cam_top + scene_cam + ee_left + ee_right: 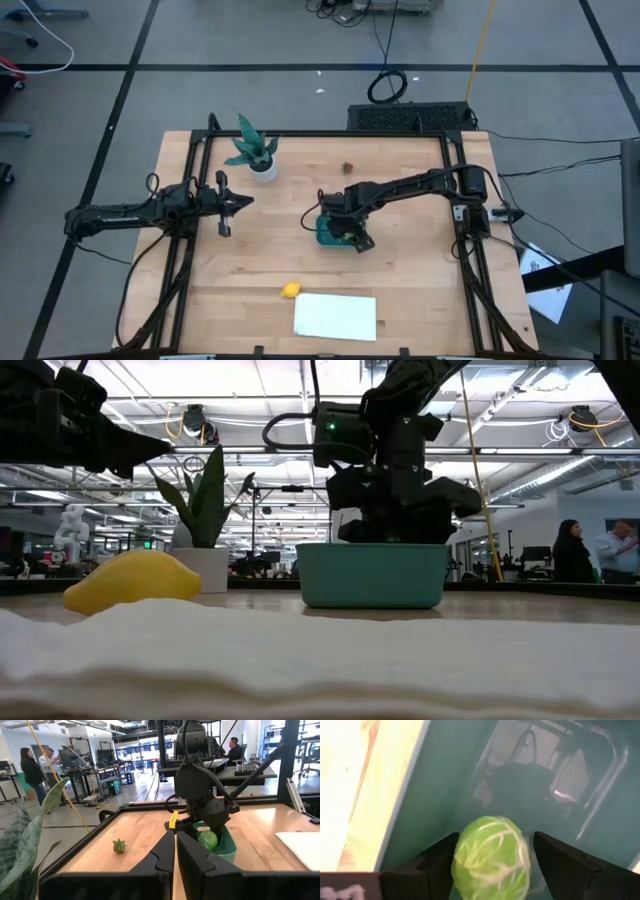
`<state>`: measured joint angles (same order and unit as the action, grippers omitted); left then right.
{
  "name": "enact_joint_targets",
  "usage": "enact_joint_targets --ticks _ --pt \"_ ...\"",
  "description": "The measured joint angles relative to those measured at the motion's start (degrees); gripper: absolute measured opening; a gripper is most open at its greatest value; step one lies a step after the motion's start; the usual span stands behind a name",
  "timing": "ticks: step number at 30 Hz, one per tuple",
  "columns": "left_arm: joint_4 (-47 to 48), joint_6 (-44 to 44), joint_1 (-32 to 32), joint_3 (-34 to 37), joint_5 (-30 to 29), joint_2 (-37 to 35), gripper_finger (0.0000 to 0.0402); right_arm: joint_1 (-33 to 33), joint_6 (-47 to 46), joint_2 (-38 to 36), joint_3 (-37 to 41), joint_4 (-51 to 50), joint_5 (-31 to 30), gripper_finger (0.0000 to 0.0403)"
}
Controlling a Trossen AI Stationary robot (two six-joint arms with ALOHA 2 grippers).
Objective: Pick and placing Produce into tupperware
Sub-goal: Put the green cabbage into the blue bin, then put the yellow lemon into the blue bin
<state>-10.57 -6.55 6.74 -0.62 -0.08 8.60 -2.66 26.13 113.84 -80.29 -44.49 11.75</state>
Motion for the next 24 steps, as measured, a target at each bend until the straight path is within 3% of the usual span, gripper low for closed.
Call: enact_joint_targets --ticks 9,24 --pt "0.02 0.22 -0.01 0.0 0.0 0.0 0.0026 0.02 -1.02 -0.1 -0.07 -0.04 -0.02 0.0278" --pt "0.04 0.31 -0.01 0.0 0.0 0.01 0.0026 -0.03 0.1 -0.24 -6.0 -4.47 -1.64 0.0279"
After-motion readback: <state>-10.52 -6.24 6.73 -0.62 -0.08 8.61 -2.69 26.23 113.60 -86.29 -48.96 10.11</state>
